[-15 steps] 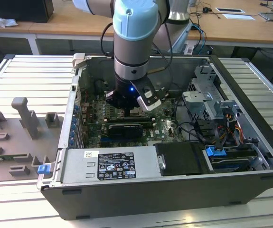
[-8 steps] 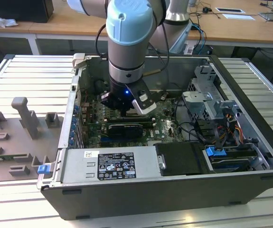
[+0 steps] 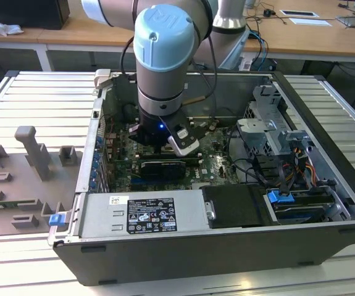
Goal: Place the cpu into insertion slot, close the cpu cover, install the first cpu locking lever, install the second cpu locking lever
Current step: 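Install the second cpu locking lever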
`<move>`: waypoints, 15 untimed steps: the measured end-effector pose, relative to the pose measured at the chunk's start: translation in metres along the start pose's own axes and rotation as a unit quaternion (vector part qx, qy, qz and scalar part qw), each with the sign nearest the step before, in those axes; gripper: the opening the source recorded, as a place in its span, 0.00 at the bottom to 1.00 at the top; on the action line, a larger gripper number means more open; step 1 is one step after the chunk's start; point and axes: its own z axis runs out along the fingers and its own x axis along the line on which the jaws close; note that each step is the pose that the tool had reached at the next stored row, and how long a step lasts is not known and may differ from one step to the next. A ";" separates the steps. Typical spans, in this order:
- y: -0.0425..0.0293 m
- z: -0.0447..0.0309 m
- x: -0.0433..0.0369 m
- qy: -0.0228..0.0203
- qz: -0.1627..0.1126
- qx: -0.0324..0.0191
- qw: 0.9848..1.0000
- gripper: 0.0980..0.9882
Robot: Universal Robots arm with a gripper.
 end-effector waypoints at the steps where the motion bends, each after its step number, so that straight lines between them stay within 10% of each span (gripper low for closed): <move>1: -0.0004 0.0008 0.0003 0.000 0.000 -0.002 1.000 0.01; 9: -0.0037 0.0088 0.0041 -0.001 0.000 -0.025 1.000 0.01; 15: -0.0038 0.0090 0.0053 -0.002 0.000 -0.029 1.000 0.01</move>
